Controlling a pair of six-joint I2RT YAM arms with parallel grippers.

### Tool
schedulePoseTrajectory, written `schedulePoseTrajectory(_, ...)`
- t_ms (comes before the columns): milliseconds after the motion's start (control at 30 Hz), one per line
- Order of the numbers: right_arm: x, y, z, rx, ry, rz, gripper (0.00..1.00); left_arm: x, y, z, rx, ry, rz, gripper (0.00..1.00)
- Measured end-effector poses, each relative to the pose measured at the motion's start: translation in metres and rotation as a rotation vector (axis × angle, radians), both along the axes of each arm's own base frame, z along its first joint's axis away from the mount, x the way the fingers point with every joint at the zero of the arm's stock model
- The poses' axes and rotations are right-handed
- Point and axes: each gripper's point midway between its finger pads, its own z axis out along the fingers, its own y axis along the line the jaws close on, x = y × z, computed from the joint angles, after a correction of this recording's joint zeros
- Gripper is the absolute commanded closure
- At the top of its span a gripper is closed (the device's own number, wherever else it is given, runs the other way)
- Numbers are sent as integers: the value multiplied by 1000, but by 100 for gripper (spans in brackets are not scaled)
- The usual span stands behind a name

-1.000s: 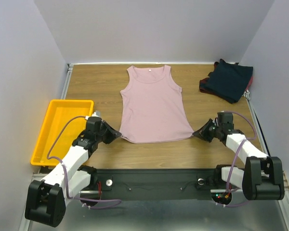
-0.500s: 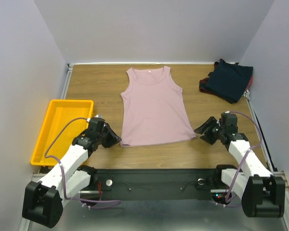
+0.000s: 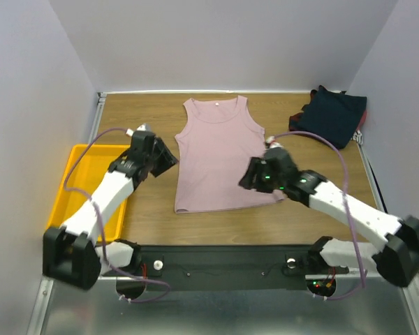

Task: Fold and stack the tank tops
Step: Flatten the tank top out

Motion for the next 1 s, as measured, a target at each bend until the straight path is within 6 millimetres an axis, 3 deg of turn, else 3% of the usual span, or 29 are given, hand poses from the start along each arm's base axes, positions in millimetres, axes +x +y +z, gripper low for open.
schedulePoseTrajectory(67,-5,44,0,-50,-24,82,45,39,-5,-13,38,15,-7,46)
schedulePoseTrajectory(200,-14,126,-2,-132,-78,210,55,94,-4,-52,97,70,-1,48)
schedulePoseTrajectory(333,-27,200,-7,-171,-145,306,57,135,5,-104,144,151,4,48)
schedulePoseTrajectory(400,-34,224,-11,-185,-176,336,59,144,8,-117,153,167,1,48)
schedulePoseTrajectory(567,-43,255,-42,-254,-199,380,60,170,9,-106,158,108,-6,51)
schedulePoseTrajectory(767,-39,258,-83,-354,-194,381,60,170,10,-118,167,125,-14,60)
schedulePoseTrajectory(1000,-37,263,-102,-404,-207,387,67,175,8,-120,158,117,-14,75)
